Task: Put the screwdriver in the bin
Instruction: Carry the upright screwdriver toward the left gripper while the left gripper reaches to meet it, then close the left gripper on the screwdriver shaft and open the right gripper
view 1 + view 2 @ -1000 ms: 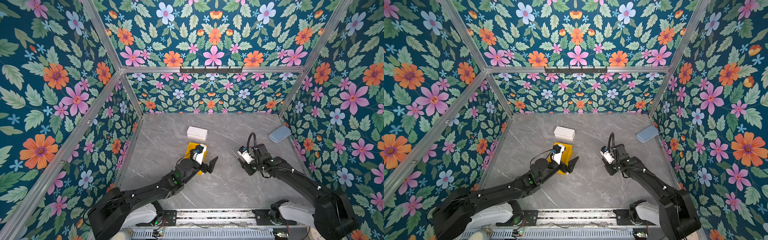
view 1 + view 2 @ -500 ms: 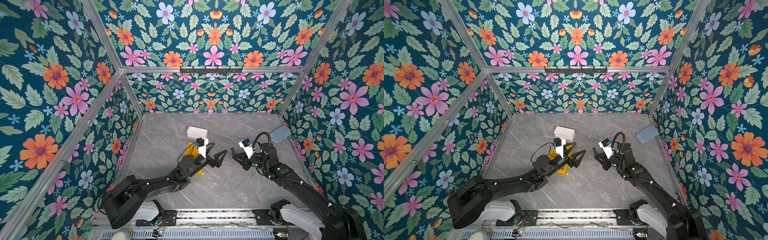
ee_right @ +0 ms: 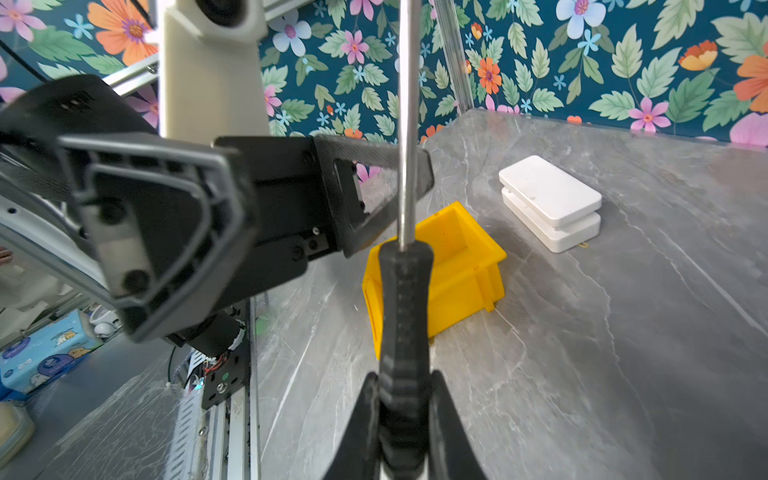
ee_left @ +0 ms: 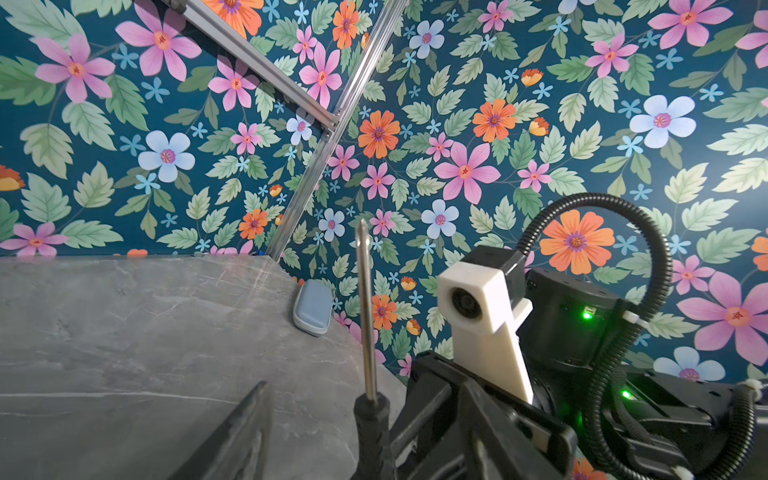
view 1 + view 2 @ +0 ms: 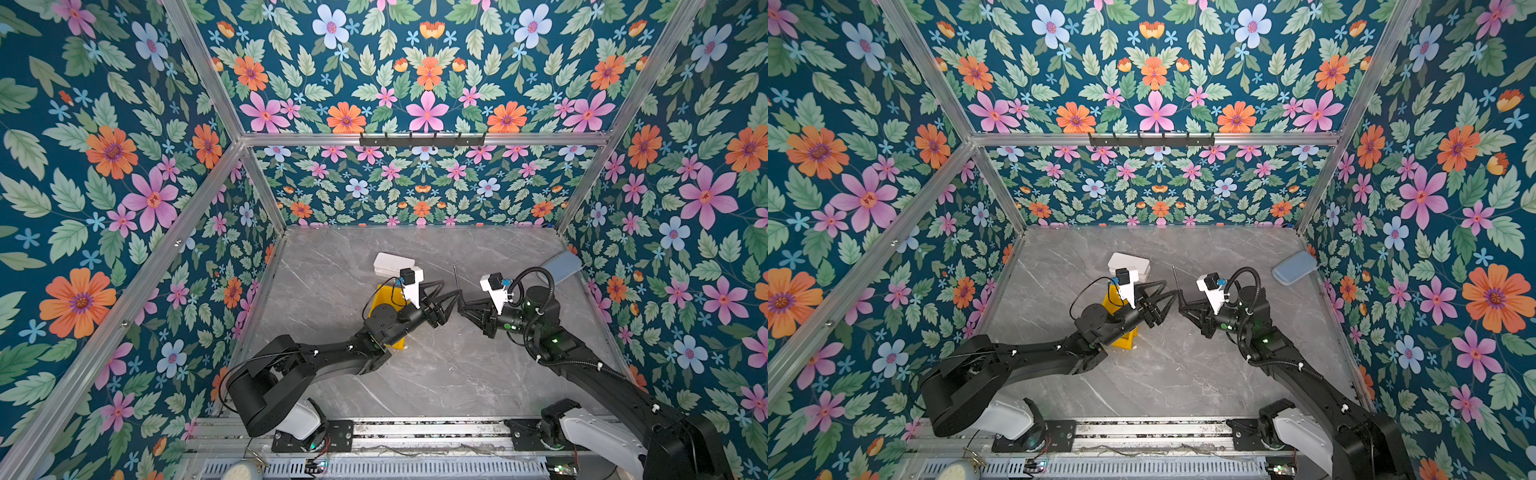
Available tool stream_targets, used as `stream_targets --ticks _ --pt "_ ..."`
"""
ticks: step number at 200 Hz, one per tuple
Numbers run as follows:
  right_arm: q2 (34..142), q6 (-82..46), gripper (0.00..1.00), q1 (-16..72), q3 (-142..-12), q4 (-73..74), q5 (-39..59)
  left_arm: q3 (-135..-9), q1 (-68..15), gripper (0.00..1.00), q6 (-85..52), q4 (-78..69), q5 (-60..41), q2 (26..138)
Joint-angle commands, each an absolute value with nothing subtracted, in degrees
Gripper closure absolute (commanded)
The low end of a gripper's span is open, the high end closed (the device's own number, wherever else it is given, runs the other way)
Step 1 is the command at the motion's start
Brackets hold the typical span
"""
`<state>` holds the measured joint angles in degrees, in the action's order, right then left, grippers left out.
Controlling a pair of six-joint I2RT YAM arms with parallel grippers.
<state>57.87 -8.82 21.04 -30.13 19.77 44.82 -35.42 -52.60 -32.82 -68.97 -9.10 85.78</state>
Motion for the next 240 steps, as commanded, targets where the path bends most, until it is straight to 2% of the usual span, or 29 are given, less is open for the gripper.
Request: stream_targets --ticks 1,57,89,108,120,142,192,223,240 --pt "58.2 -9.8 1.00 21.0 -31.0 23.6 47.1 -36.3 -52.6 0.40 -33.9 -71.6 -11.7 86.5" --pt "59.2 -9.7 1.00 21.0 -32.2 24.7 48.7 -36.2 -52.6 0.67 -34.2 -72.8 -13.2 87.6" --pt "59.2 -9.5 1.00 21.1 -32.0 24.5 49.2 -36.4 -52.6 0.72 -34.1 -73.0 -14.0 87.8" --pt "59.3 -9.2 1.00 21.1 -32.0 23.8 49.5 -36.7 -52.6 0.65 -33.8 -73.5 -15.5 88.1" --pt "59.2 -8.8 1.00 21.1 -32.0 23.5 49.6 -37.0 -52.6 0.64 -33.7 -73.6 -16.2 88.4" --pt "59.2 -7.9 1.00 21.1 -32.2 22.4 49.5 -37.3 -52.6 0.71 -33.6 -73.6 -16.7 88.5" --pt "59.6 -7.5 1.00 21.1 -32.3 22.1 49.5 -38.3 -52.5 0.78 -33.3 -73.1 -18.9 89.0" --pt "59.4 -7.6 1.00 21.0 -32.1 22.4 49.3 -38.5 -52.4 1.00 -33.4 -72.9 -19.4 89.0" --pt "59.2 -7.5 1.00 21.1 -32.0 22.2 49.0 -38.2 -52.3 1.00 -33.4 -72.8 -19.3 88.7"
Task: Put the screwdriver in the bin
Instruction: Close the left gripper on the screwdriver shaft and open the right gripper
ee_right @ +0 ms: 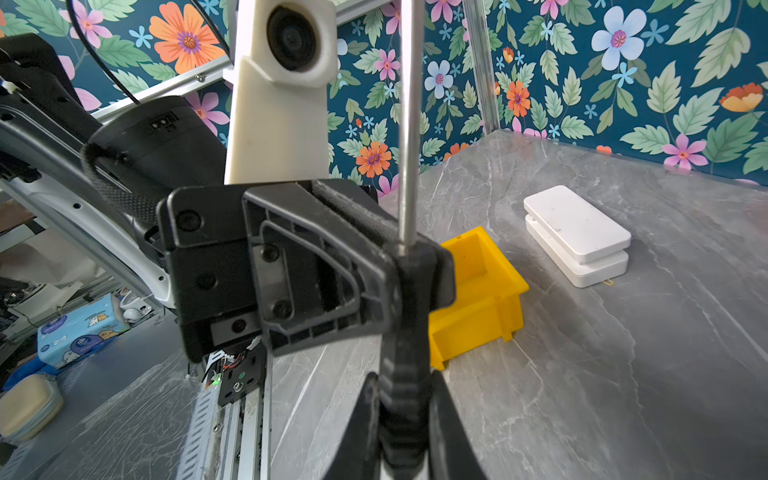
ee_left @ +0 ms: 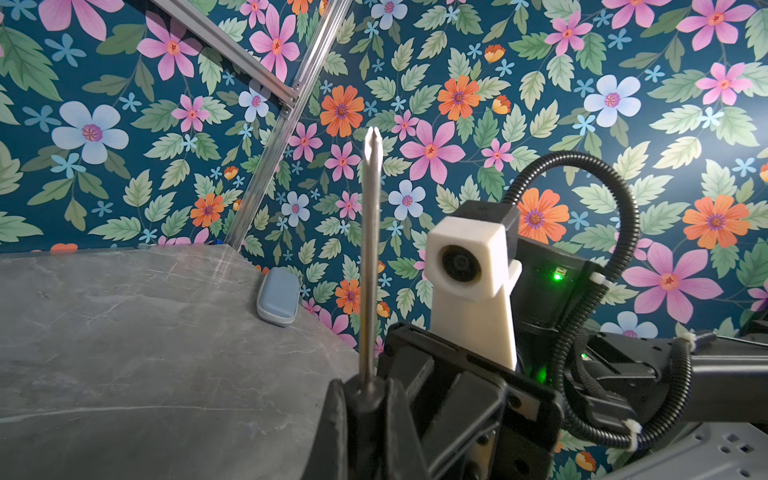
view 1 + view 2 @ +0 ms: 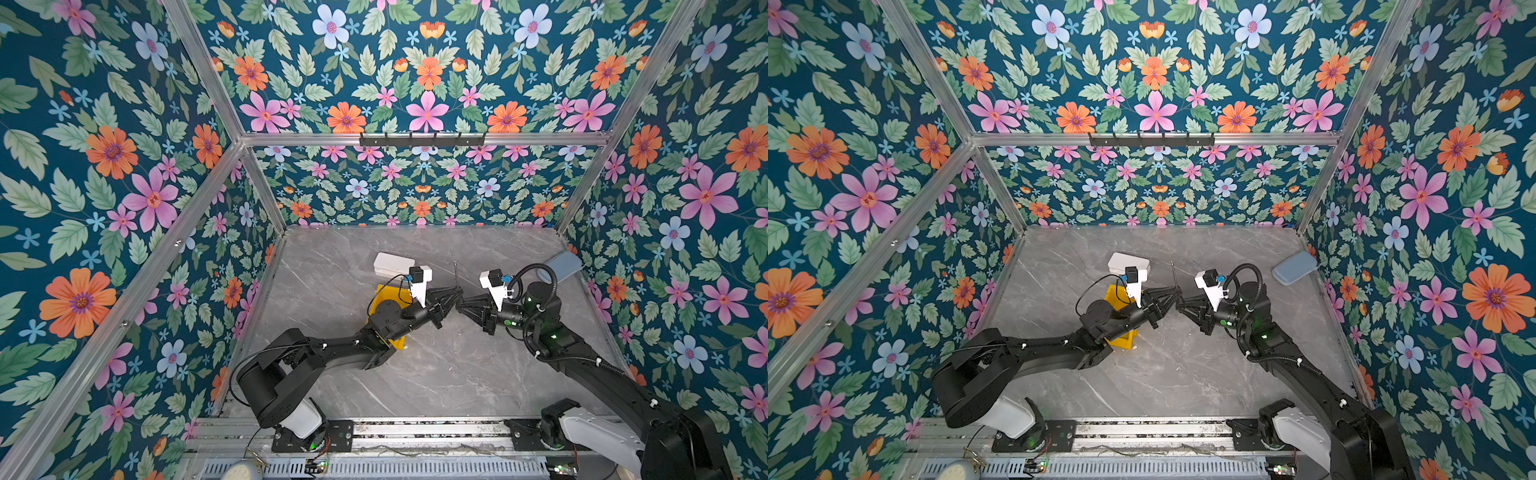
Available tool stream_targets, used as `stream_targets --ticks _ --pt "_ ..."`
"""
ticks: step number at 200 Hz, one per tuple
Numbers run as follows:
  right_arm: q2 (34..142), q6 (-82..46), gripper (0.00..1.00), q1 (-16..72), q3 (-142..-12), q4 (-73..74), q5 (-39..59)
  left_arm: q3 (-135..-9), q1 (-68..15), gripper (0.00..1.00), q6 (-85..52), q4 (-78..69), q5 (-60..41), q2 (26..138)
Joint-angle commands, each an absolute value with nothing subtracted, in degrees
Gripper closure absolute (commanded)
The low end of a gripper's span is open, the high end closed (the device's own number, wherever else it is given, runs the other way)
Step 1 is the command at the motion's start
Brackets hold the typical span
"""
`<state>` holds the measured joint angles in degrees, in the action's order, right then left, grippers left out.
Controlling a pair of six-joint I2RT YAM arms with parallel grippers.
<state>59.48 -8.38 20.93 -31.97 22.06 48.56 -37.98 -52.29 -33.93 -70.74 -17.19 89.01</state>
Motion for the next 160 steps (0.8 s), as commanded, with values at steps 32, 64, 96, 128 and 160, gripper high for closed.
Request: stream_targets --ticks 32,64,96,128,160 --pt "58.1 -6.9 0.76 21.0 -32.2 21.0 48.8 -37.9 -51.9 1.00 -32.4 -69.6 -18.0 87.4" --pt "57.3 -4.9 0.17 21.1 -33.2 17.5 48.7 -36.5 -51.0 1.00 -30.7 -65.3 -15.0 84.4" --pt "57.7 -2.8 0.01 21.6 -34.5 14.8 48.6 -34.9 -49.2 1.00 -26.2 -51.7 -9.6 77.5" --pt "59.4 -1.8 0.01 22.9 -35.3 15.1 48.0 -35.0 -47.3 1.00 -20.1 -32.6 -2.6 70.6" --pt "62.0 0.6 0.01 25.8 -37.1 13.5 45.8 -38.0 -43.3 1.00 -20.2 -14.1 2.6 68.2"
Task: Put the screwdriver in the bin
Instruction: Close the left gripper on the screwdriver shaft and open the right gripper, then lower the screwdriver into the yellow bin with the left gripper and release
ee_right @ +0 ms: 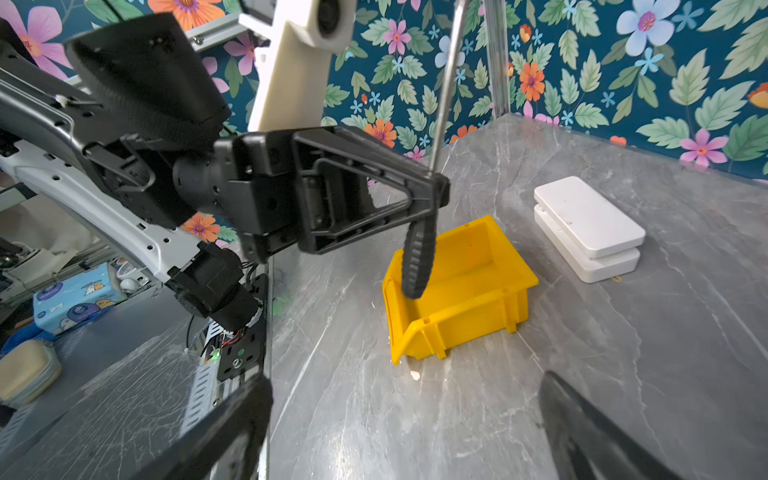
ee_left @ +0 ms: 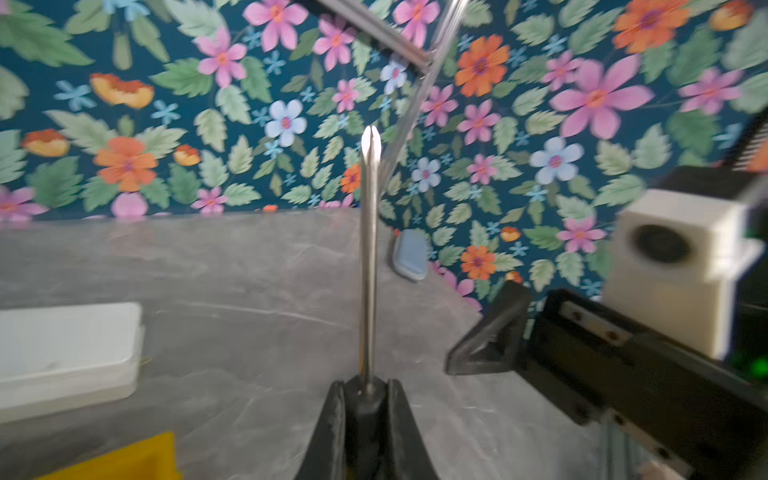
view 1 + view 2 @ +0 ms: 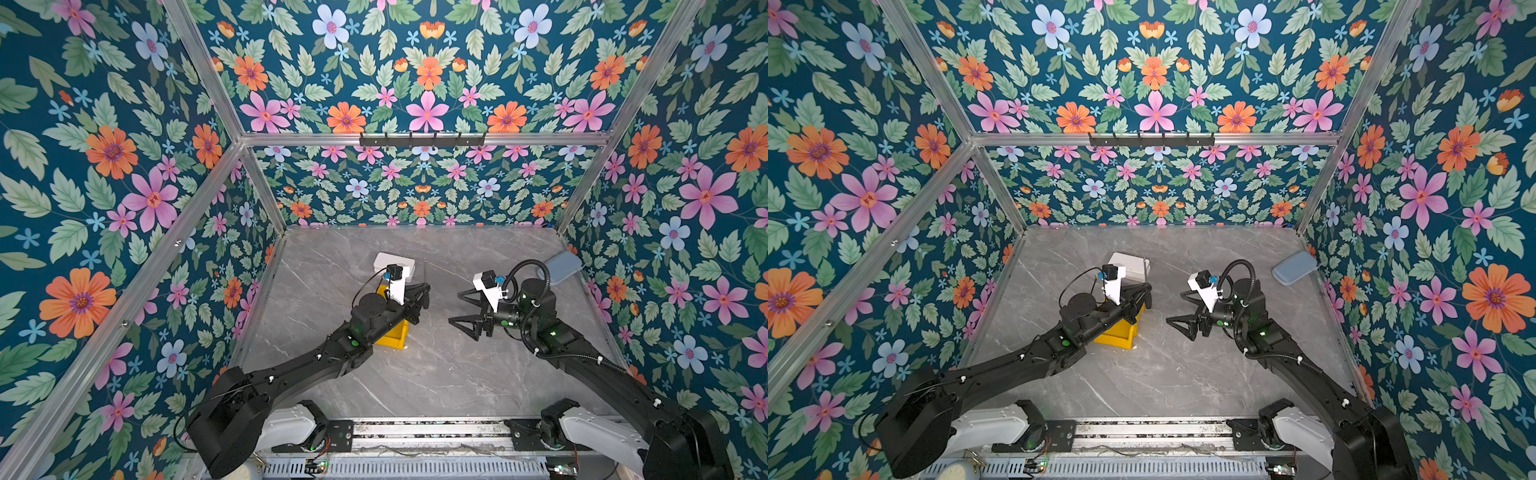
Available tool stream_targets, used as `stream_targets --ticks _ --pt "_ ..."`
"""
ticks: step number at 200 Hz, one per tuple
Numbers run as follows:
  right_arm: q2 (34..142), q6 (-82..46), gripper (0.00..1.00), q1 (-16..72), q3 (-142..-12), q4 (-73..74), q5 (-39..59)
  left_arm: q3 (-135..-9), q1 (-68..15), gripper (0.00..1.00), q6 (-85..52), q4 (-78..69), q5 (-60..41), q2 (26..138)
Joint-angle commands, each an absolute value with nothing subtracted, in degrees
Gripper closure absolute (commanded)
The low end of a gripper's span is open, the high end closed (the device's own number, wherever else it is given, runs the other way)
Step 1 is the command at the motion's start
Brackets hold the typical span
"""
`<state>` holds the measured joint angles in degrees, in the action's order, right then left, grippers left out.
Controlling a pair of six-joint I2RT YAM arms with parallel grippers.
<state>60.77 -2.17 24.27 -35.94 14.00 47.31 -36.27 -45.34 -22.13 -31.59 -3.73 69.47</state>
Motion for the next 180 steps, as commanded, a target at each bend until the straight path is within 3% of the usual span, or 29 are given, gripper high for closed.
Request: stream_targets --ticks 1,79,180 --pt "62.1 0.7 0.01 26.0 -37.2 13.5 45.8 -38.1 -43.2 1.00 -20.2 -13.7 2.8 68.2" --pt "66.5 1.2 0.01 30.0 -39.6 14.1 44.9 -44.8 -40.4 1.00 -22.5 7.6 11.2 75.7" --pt "66.4 1.3 0.01 30.0 -39.4 13.5 43.4 -47.3 -40.4 1.00 -24.4 7.9 9.5 86.4"
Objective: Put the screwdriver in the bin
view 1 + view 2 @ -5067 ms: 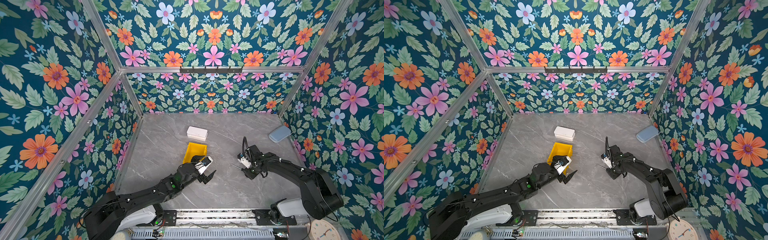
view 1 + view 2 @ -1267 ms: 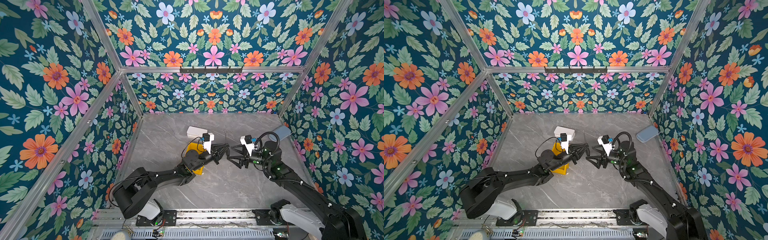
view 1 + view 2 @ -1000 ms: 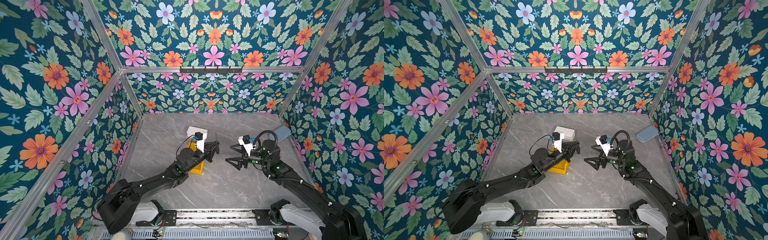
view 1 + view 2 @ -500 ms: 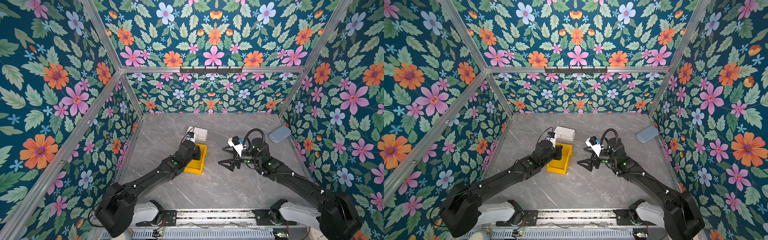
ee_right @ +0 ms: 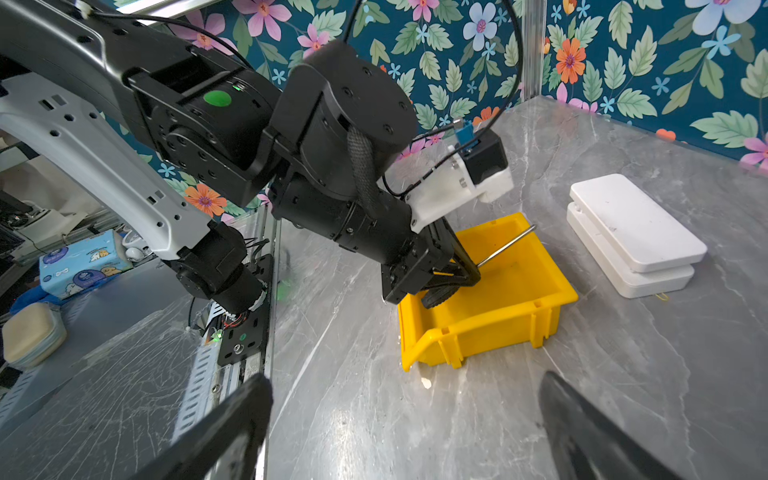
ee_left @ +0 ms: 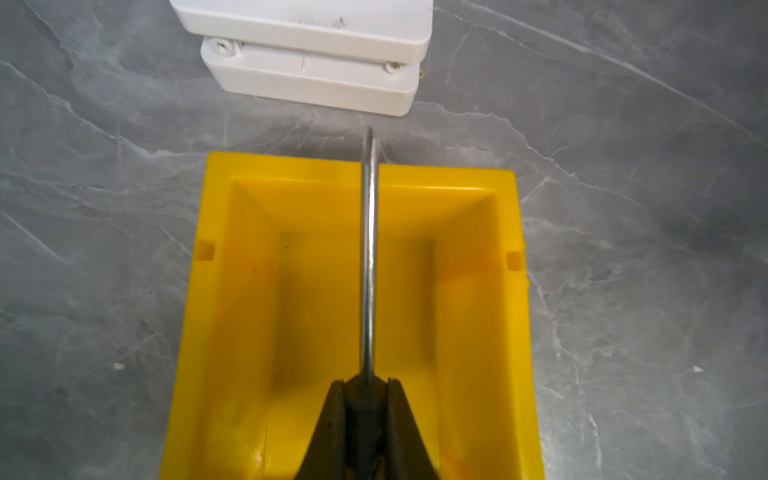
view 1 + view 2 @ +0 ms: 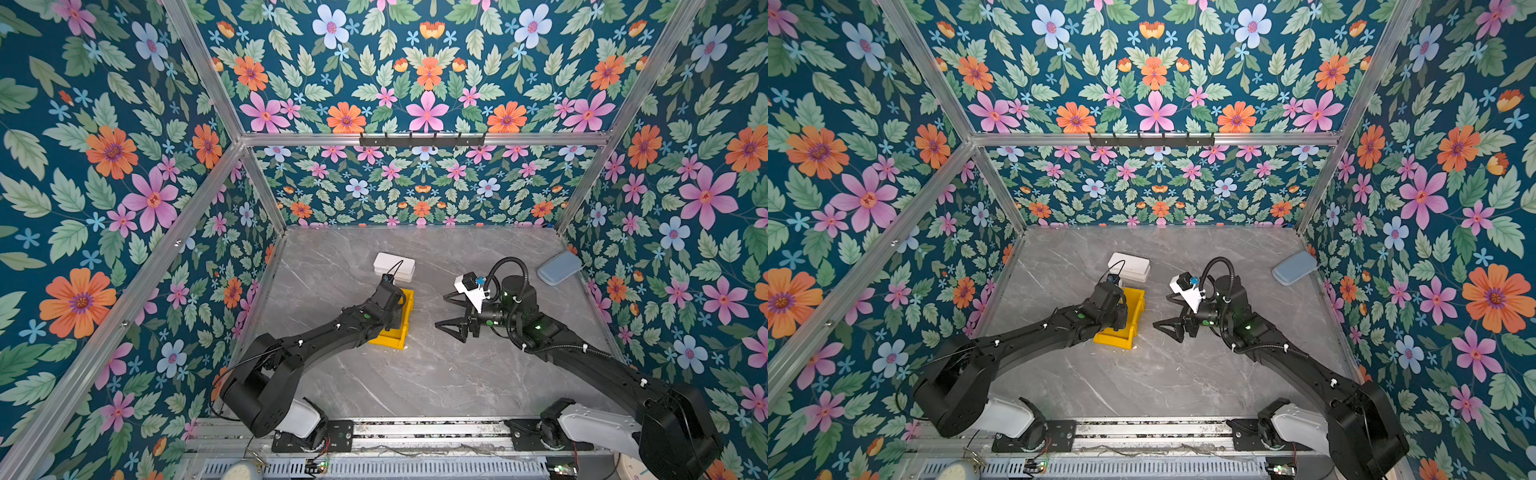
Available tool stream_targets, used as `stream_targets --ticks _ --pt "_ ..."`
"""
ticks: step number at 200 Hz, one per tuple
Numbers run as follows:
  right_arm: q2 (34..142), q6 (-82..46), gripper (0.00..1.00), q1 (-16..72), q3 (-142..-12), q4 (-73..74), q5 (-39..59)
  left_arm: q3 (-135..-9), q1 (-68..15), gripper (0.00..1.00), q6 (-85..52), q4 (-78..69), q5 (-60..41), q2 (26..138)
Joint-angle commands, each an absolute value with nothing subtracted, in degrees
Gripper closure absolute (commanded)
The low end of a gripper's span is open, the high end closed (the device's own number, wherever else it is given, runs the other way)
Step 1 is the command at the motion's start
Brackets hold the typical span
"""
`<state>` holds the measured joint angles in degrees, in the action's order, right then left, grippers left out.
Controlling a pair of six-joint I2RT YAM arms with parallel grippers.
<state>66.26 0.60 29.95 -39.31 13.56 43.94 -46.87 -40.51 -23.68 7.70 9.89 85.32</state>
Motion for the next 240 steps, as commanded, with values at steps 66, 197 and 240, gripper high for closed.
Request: stream_targets --ticks 66,197,240 --pt "67.2 1.5 0.01 30.0 -39.3 13.8 42.8 -45.9 -40.4 1.00 -26.1 7.3 8.0 88.6" --pt "65.9 5.9 0.01 30.0 -41.4 6.9 41.7 -49.4 -40.5 0.55 -24.0 9.3 9.9 83.2" --pt "65.3 6.9 0.01 30.0 -42.2 5.2 40.9 -51.3 -40.6 0.49 -22.1 9.4 11.9 79.9"
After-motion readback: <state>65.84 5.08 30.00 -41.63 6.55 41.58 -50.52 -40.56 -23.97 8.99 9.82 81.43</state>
